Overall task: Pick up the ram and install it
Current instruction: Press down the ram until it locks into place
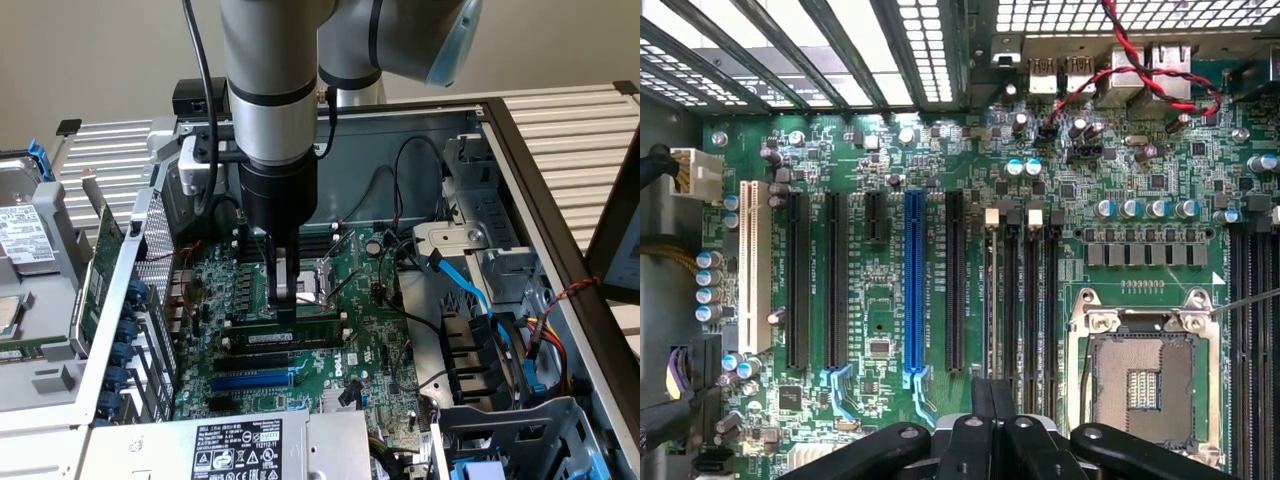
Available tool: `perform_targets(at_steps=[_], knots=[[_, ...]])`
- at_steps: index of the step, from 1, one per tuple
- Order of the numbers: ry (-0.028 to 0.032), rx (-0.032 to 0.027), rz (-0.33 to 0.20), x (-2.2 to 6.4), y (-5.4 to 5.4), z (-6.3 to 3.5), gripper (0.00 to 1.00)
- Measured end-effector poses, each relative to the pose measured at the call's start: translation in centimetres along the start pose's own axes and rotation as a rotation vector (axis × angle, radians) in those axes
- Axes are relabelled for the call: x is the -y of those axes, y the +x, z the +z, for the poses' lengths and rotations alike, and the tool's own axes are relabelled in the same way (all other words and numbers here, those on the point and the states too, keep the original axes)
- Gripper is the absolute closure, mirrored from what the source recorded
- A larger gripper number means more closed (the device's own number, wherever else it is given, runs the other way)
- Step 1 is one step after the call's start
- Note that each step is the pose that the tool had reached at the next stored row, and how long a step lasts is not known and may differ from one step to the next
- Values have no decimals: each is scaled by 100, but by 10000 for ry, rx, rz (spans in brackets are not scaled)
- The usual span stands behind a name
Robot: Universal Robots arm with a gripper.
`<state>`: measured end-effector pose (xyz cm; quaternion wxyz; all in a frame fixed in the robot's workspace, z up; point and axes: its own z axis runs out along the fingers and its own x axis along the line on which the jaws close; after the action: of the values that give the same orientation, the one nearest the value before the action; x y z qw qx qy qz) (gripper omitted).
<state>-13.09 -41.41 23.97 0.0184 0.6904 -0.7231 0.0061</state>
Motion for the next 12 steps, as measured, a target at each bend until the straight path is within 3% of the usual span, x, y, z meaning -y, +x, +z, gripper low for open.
perform_targets(at_steps=[12], knots=[[-1,28,1,-27,-11,27,89]])
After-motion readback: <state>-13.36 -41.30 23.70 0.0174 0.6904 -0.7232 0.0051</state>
